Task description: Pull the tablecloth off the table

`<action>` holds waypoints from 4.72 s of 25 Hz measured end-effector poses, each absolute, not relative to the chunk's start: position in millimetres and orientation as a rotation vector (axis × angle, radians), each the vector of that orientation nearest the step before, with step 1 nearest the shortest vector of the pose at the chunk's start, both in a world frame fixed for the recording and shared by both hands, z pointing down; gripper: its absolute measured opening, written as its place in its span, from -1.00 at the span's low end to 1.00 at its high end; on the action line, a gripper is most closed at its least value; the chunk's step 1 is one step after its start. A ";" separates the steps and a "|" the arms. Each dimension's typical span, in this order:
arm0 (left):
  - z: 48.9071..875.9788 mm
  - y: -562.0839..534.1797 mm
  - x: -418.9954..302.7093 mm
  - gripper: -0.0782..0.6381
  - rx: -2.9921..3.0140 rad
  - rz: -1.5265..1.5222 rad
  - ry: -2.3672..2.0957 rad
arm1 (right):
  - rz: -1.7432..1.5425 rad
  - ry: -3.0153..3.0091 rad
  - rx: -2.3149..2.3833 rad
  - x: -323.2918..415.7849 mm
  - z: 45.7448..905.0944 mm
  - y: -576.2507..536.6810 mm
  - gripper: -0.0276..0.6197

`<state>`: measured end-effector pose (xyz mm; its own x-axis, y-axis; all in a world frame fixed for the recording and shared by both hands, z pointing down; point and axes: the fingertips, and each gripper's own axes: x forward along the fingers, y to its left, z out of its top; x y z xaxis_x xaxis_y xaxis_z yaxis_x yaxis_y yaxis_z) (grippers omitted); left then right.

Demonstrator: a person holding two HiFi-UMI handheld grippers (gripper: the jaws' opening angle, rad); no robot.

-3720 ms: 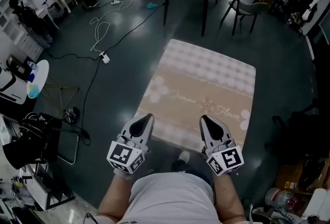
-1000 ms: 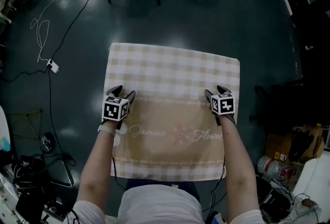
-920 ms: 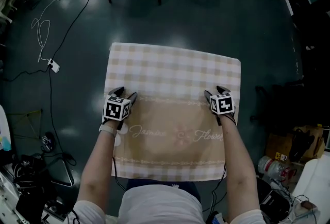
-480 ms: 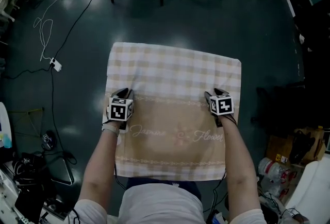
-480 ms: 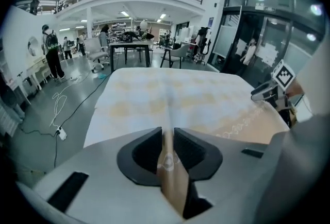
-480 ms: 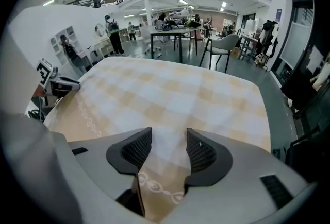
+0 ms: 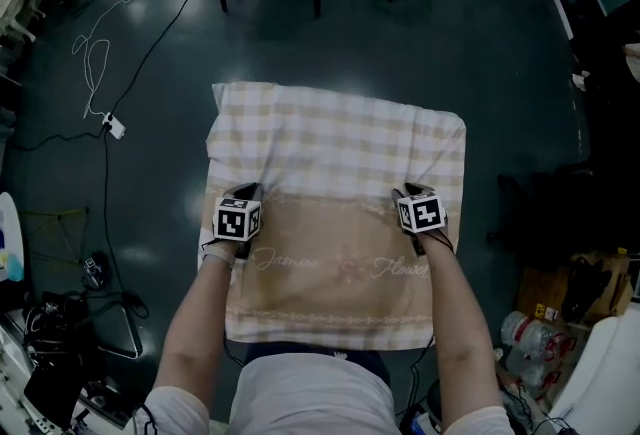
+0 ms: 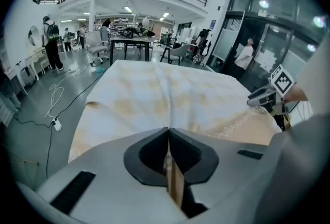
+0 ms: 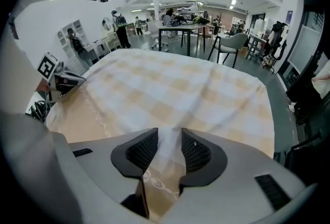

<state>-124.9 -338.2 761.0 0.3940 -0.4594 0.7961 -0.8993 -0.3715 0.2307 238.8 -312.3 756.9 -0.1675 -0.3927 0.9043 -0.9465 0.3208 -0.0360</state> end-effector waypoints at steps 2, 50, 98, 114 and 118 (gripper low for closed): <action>757.4 -336.4 -123.1 -0.74 1.979 0.838 -1.158 | 0.811 -1.735 1.190 234.9 753.8 -311.9 -0.50; 763.4 -99.1 -66.0 -0.75 2.017 0.868 -1.015 | 0.832 -1.877 1.054 157.9 758.8 -92.2 -0.75; 761.8 -84.6 -63.5 -0.75 1.956 0.944 -0.968 | 0.660 -1.659 1.043 352.8 733.1 -310.3 -0.13; 760.8 -85.1 -61.2 -0.75 1.954 0.948 -0.989 | 0.761 -1.693 1.126 322.7 744.9 -287.5 -0.20; 759.9 -86.4 -62.7 -0.75 1.940 0.927 -1.000 | 0.712 -1.737 1.077 292.7 748.1 -269.5 -0.32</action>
